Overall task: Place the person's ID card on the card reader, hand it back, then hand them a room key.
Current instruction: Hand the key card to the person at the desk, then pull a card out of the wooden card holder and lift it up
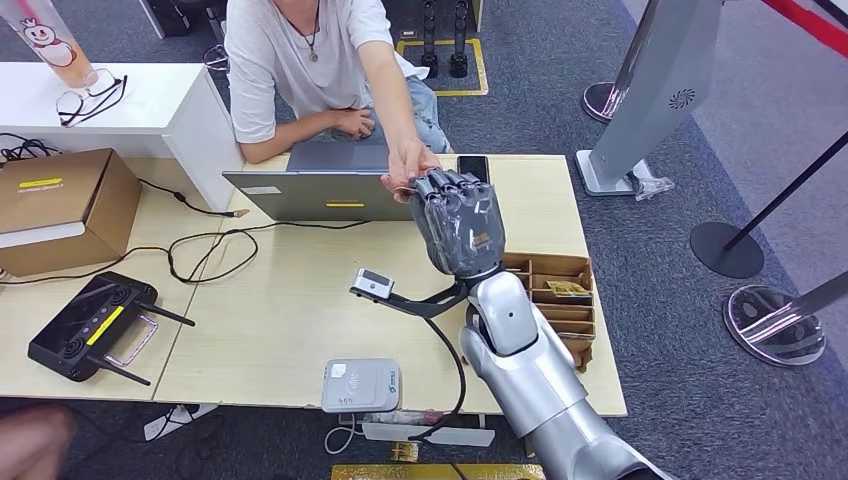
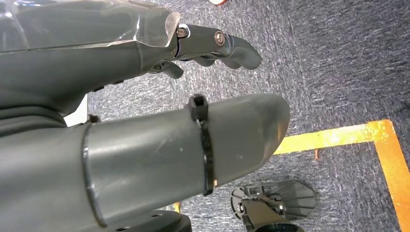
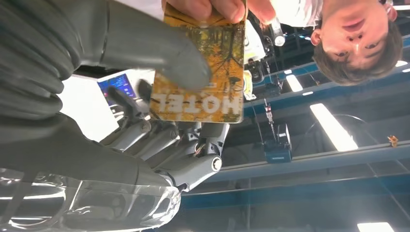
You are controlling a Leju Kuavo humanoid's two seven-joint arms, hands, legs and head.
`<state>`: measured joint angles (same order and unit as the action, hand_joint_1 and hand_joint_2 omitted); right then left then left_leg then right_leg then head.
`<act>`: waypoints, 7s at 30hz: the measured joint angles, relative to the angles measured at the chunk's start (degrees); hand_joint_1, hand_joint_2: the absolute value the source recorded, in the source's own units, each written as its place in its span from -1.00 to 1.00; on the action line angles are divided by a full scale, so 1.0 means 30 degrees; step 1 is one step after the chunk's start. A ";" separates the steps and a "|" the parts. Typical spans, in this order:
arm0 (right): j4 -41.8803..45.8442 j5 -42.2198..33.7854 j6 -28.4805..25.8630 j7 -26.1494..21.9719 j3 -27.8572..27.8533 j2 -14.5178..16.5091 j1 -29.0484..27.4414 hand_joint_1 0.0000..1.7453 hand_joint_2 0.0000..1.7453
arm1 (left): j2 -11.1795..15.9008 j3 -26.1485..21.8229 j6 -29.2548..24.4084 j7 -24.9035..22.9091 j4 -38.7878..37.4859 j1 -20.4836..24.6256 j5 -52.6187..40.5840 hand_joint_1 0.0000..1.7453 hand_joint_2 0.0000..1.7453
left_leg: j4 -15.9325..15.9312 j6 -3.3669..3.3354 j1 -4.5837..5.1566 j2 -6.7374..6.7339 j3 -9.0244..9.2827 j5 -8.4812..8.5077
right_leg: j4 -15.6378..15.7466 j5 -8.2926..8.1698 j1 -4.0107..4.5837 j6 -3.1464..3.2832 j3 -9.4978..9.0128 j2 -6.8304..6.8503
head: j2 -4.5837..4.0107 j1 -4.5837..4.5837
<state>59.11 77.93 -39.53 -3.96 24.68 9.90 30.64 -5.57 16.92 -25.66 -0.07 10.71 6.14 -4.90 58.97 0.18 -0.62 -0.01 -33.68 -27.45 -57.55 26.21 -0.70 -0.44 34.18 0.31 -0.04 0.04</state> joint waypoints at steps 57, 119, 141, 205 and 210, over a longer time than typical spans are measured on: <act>-0.0502 0.0090 0.0186 0.0933 0.0073 -0.0346 -0.0357 -1.00 -1.00 | 0.0007 -0.0211 -0.0127 0.0075 0.0000 -0.0184 0.0060 -1.00 -1.00 | 0.0001 0.0000 0.0001 -0.0001 0.0001 -0.0001 | 0.0001 0.0000 0.0000 0.0000 0.0003 -0.0001 | 0.0000 0.0000; 0.4328 0.0339 0.4737 0.0375 -0.1718 -0.3227 -0.5534 -1.00 1.00 | 0.0007 -0.0736 -0.0330 0.0262 0.0000 -0.0438 0.0036 -1.00 -1.00 | 0.0001 -0.0004 0.0002 -0.0001 0.0000 -0.0008 | 0.0004 0.0002 -0.0001 -0.0002 0.0004 0.0000 | 0.0000 0.0000; 0.5641 0.0705 0.8654 0.1649 -0.1749 -0.4151 -0.5049 -0.70 1.00 | 0.0011 -0.0758 -0.0302 0.0211 0.0000 -0.0460 -0.0058 -1.00 -1.00 | 0.0001 -0.0005 0.0002 0.0000 -0.0001 -0.0008 | 0.0004 0.0002 -0.0001 -0.0002 0.0002 0.0002 | 0.0000 0.0000; 0.4180 0.0707 1.0388 0.2290 -0.1188 -0.4743 -0.4867 -0.06 1.00 | 0.0000 -0.0765 -0.0239 0.0051 0.0000 -0.0443 -0.0339 -1.00 -1.00 | 0.0001 -0.0005 0.0002 0.0001 -0.0006 -0.0008 | 0.0004 0.0002 -0.0001 -0.0002 0.0002 0.0004 | 0.0000 0.0000; 0.3920 0.0683 1.0459 0.2311 -0.1186 -0.4743 -0.4814 0.04 1.00 | 0.0000 -0.0765 -0.0286 0.0031 -0.0002 -0.0445 -0.0348 -1.00 -1.00 | 0.0001 -0.0005 0.0002 0.0001 -0.0005 -0.0008 | 0.0004 0.0002 -0.0001 -0.0002 0.0002 0.0003 | 0.0000 0.0000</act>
<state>70.87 79.97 -8.15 2.98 21.12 -4.33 16.19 -5.57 14.62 -26.52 0.02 10.70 4.81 -5.94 58.97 0.16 -0.61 -0.01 -33.70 -27.48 -57.54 26.22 -0.71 -0.44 34.19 0.32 -0.04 0.04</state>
